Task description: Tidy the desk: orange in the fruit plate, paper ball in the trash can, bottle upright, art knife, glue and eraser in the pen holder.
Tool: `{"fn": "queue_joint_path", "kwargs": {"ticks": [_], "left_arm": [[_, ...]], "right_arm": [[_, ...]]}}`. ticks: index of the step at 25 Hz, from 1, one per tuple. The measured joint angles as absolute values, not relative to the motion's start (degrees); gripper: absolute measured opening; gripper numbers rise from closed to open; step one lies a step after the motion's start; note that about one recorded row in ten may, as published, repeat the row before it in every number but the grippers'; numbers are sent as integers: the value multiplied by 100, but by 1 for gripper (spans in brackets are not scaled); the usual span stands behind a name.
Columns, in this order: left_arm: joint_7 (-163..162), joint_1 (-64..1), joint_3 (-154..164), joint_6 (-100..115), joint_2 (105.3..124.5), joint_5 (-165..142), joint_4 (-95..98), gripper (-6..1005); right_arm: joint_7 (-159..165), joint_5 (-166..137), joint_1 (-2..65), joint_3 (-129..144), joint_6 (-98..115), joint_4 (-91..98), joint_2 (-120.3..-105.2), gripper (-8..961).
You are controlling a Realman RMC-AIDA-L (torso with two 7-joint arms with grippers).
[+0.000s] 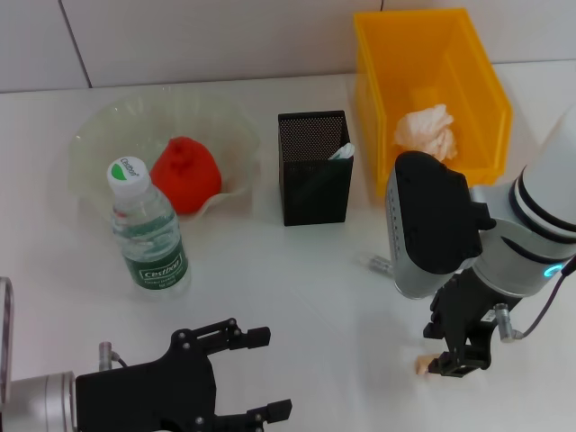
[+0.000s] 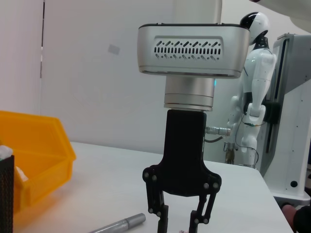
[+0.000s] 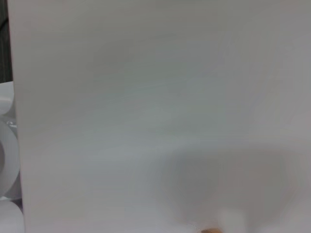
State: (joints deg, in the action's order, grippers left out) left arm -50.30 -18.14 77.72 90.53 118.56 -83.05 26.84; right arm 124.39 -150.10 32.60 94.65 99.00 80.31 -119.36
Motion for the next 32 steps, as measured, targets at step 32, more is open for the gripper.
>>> {"fn": "queue_joint_path", "kwargs": {"ticks": [32], "left_arm": [[-5052,-1832,7776,9079,11856,-8306,2725,786]], "right_arm": [[12471,-14720,3390,9366,9706,7901,-11943,122]]}}
